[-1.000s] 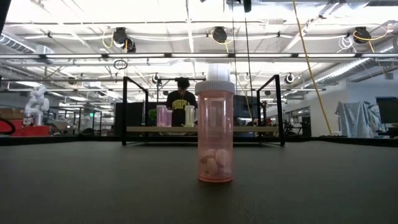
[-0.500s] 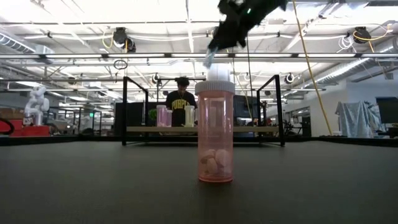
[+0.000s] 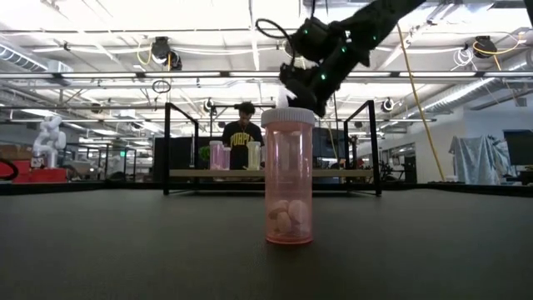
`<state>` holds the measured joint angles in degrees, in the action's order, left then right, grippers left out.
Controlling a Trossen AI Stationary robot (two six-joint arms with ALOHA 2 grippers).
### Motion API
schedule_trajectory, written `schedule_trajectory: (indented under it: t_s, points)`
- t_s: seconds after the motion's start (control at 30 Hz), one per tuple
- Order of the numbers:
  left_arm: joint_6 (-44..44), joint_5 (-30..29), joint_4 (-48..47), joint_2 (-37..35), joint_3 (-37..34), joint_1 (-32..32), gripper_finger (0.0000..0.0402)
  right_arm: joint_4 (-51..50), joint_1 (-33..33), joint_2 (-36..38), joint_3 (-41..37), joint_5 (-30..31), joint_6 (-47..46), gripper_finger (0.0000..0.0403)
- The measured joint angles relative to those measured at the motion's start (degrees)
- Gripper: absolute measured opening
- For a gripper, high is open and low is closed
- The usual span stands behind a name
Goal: Pick and place medicine bottles onto shelf by color
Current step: Put the blue pill bottle on the shelf aligned with the other blue pill bottles
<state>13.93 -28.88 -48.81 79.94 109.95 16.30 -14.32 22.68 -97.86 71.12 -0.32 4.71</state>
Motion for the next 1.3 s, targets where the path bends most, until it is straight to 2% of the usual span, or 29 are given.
schedule_trajectory:
  t_s: [0.17,0.43,0.6,1.3]
  points:
    - [2.71,-0.15,0.29,-0.23,0.02,0.15,0.0323,4.12,2.45,0.04,-3.99,-2.73,0.26,0.0119]
    - [5.23,-0.15,2.23,-0.16,0.02,1.89,0.0324,4.73,4.13,0.09,-4.12,-3.18,2.44,0.0119]
    - [5.51,0.23,3.02,-0.17,0.02,3.10,0.0324,3.27,4.13,-0.83,-3.63,-5.55,1.25,0.0119]
    - [4.37,0.39,3.19,-0.15,0.02,3.89,0.0324,6.45,5.50,-3.07,-3.02,-5.73,4.98,0.0123]
